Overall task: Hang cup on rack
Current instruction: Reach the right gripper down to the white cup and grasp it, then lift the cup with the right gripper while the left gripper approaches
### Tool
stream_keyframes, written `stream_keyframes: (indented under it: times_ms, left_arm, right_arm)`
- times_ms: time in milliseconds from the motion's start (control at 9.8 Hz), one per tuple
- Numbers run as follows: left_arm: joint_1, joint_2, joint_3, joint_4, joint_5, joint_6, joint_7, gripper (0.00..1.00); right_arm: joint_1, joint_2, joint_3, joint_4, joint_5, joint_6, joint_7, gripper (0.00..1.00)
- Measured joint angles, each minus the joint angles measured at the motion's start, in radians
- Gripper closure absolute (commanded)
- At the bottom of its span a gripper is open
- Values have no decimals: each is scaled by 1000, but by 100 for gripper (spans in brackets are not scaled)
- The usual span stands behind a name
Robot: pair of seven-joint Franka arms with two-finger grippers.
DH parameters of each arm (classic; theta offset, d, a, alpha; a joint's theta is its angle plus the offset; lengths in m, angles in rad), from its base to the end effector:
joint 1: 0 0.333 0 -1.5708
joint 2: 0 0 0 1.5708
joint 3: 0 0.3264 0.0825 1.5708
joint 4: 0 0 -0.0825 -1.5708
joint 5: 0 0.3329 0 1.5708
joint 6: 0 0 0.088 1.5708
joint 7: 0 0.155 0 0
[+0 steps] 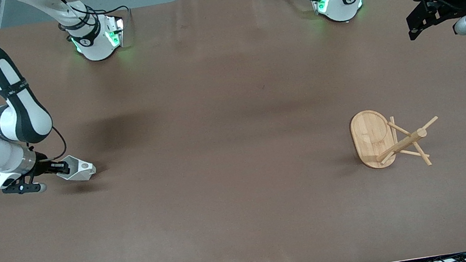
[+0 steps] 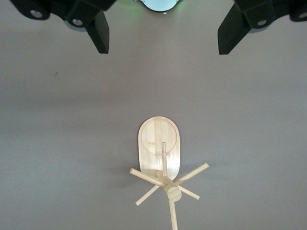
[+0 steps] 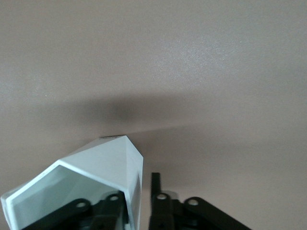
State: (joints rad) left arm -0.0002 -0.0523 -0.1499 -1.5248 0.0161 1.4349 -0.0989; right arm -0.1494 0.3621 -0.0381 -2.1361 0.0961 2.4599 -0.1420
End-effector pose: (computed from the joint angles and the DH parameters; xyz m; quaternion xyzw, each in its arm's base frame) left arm 0.4656 -0.0699 0.6196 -0.9994 0.0245 0.0175 0.0142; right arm 0.5317 -0.0980 0.2341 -0.9978 0.0595 0.0148 0.0256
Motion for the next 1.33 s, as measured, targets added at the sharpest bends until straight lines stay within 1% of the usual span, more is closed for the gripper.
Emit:
stream_keyframes:
  times_ms: [204, 306, 408, 510, 612, 714, 816, 918, 1020, 1122, 1327]
  left_arm:
    - [-1, 0, -3, 0, -1, 0, 12, 0]
    - [-1, 0, -14, 0, -1, 0, 23, 0]
    - [-1, 0, -30, 0, -6, 0, 24, 0]
    - [-1, 0, -43, 0, -40, -8, 24, 0]
    - [-2, 0, -46, 0, -103, -22, 24, 0]
    - [-7, 2, -51, -2, -148, -31, 28, 0]
    - [-32, 12, -61, -5, -166, -34, 35, 0]
    - [-72, 26, -78, -4, -168, -34, 36, 0]
    - [-117, 36, -102, -4, -172, -34, 36, 0]
    - [-159, 39, -131, -3, -183, -29, 37, 0]
    - [-237, 41, -210, -1, -193, 47, 39, 0]
  right_arm:
    - [0, 1, 0, 1, 5, -2, 0, 100]
    - [1, 1, 2, 9, 6, -33, -1, 100]
    - [5, -3, 5, 36, 6, -98, -4, 100]
    - [18, -17, 10, 91, 6, -183, -4, 100]
    - [35, -37, 15, 174, 23, -295, -3, 100]
    - [50, -56, 16, 265, 68, -411, -3, 100]
    - [61, -71, 19, 338, 133, -500, -2, 100]
    - [68, -83, 34, 373, 214, -542, -3, 100]
    - [71, -95, 67, 380, 307, -554, -1, 100]
    - [75, -102, 108, 377, 429, -562, 5, 100]
    - [87, -103, 196, 360, 667, -562, 10, 100]
